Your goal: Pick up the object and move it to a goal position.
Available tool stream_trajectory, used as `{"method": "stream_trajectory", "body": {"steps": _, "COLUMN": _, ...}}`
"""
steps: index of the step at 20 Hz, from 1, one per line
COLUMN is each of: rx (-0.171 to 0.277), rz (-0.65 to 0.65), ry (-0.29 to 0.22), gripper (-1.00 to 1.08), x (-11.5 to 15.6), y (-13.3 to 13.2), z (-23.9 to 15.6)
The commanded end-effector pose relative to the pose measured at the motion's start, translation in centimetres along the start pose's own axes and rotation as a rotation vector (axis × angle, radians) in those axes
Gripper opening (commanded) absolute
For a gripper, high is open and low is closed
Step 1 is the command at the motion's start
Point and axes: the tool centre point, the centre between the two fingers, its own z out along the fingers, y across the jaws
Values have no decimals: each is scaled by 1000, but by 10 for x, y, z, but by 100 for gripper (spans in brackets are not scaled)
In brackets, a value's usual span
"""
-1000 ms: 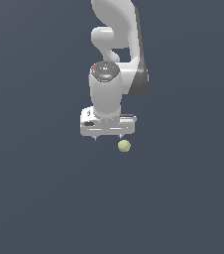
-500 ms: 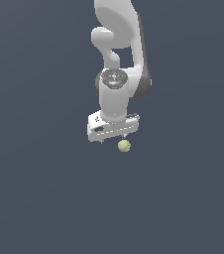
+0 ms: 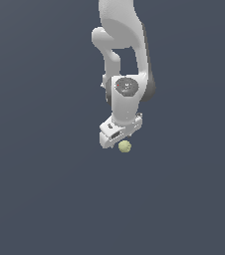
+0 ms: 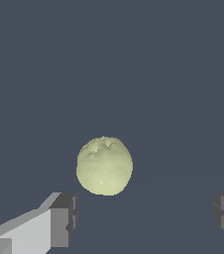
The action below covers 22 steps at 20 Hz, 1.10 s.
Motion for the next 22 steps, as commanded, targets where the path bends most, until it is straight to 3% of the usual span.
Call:
{"method": "stream_trajectory", "body": {"steps": 1, "rx": 1, "rz": -72, "ry": 1, "gripper": 100, "x": 1, "y": -8, "z": 6}}
{"method": "stream_trajectory", "body": {"steps": 10, "rx": 4, "rz": -218, "ry": 5, "gripper": 100, "x": 3, "y": -26, "z": 19}}
{"method": "stream_trajectory", "body": {"steps": 22, "rx": 5, "rz": -229, "ry": 5, "gripper": 100, "x": 3, "y": -28, "z": 37}}
